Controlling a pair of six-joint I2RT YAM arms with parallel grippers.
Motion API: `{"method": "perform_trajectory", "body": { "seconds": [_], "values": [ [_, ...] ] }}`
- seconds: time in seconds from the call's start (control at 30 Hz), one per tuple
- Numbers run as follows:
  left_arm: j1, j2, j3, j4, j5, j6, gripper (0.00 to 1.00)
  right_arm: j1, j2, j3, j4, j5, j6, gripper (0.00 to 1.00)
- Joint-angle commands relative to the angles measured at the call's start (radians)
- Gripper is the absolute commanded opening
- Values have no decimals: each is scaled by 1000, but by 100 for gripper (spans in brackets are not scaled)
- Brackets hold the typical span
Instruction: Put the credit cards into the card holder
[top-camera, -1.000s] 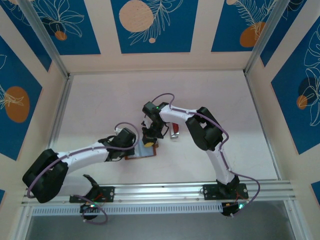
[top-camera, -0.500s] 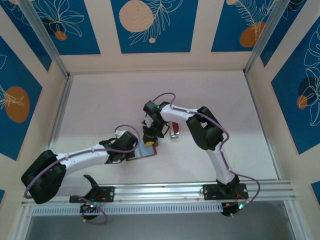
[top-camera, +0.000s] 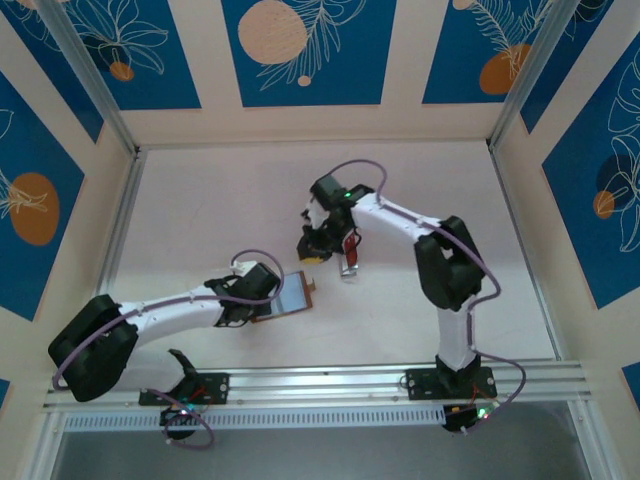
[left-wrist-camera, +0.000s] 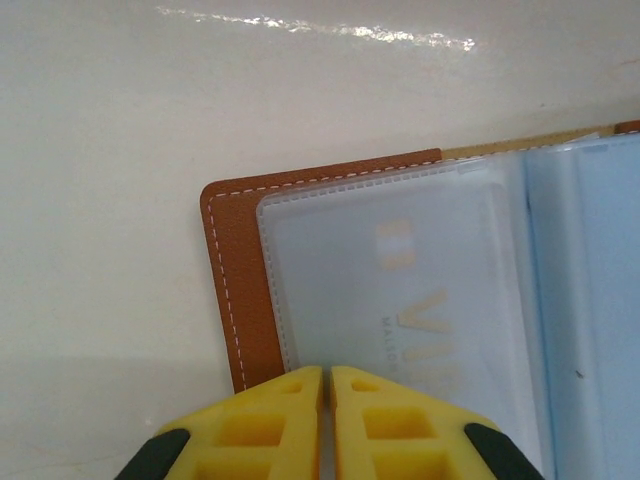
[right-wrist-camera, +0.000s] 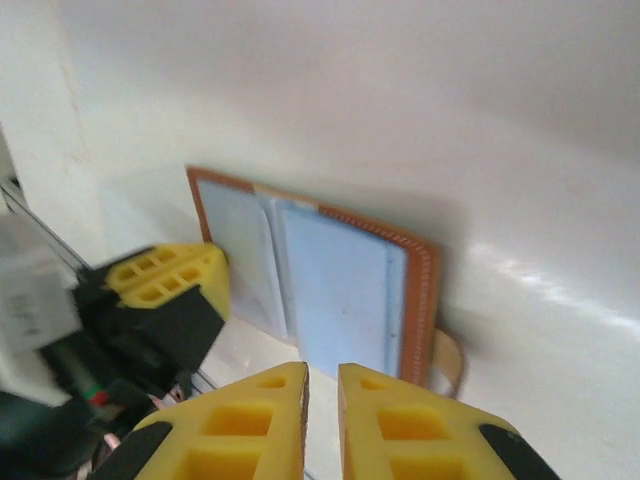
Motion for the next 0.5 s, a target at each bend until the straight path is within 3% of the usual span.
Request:
{"method": "perform_trajectory", "body": {
  "seconds": [0.0, 0.1, 0.27, 0.47],
  "values": [
    [-11, 30, -31, -110, 1, -9, 10, -90, -80, -33, 0, 106, 21, 15],
    [-18, 15, -36, -116, 0, -17, 10, -169, -114, -73, -1, 167, 42, 13],
    [-23, 0, -40, -126, 1, -19, 10, -295, -95, -119, 28, 141, 40, 13],
    [-24, -3, -50, -125, 7, -16, 10, -311, -63, -103, 54, 96, 17, 18]
  ]
}}
